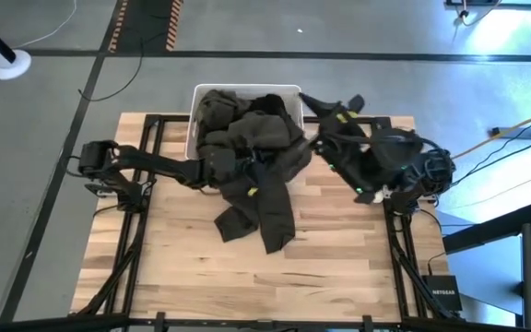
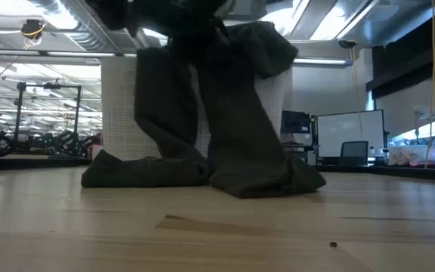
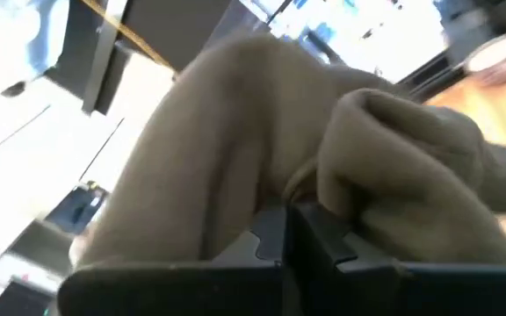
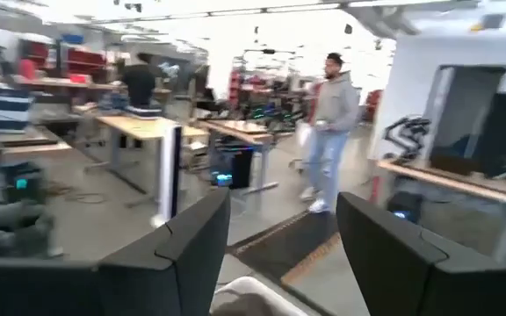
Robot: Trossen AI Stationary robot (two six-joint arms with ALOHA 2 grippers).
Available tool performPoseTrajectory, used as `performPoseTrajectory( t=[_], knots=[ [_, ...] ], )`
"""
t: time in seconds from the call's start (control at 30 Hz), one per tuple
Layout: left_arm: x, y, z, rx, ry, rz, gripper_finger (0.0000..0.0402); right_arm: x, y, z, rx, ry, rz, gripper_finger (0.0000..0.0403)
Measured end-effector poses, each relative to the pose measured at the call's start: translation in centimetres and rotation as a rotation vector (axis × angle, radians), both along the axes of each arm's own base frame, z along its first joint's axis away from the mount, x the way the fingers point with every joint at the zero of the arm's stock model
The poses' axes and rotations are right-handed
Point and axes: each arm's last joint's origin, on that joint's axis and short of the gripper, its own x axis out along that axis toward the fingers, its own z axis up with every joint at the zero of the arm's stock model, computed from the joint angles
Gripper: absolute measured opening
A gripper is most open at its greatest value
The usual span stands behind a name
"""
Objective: Sort clothes
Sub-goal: Put the gray pants into the white laundry organizer
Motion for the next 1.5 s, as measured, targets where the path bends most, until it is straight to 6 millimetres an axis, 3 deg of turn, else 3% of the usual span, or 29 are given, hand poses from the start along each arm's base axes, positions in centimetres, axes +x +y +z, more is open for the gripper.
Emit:
performPoseTrajectory(
  t=[0.17,0.33,0.53,0.63,0.83,1.1,1.3,1.5],
  knots=[
    [-1.2,-1.0,2.7,0.014,-0.091,-0.023,0.0000,-1.0,0.3,0.3,-0.032,0.079,-0.109,0.0227],
    [-3.8,-1.2,8.2,-0.026,-0.248,-0.023,0.0000,-0.9,0.5,-0.2,-0.071,0.184,-0.203,0.0227],
    [-7.2,2.0,12.1,-0.181,-0.303,0.015,0.0000,-1.1,0.4,-0.7,-0.099,0.281,-0.285,0.0227],
    [-8.0,4.4,12.4,-0.315,-0.268,0.033,0.0002,-1.1,0.4,-1.1,-0.117,0.325,-0.310,0.0227],
    [-8.8,9.0,9.9,-0.533,-0.229,0.220,0.0031,-1.1,0.3,-1.7,-0.140,0.374,-0.324,0.0227],
    [-10.7,11.5,7.8,-0.905,-0.126,0.259,0.0128,-1.6,0.1,-3.6,-0.140,0.414,-0.285,0.0227],
    [-12.4,10.9,10.1,-0.956,0.084,0.280,0.0203,-2.0,0.0,-5.3,-0.096,0.447,-0.191,0.0227],
    [-14.6,9.5,14.2,-0.910,0.035,0.287,0.0222,-3.0,-0.3,-7.2,0.024,0.504,-0.103,0.0227]
  ],
)
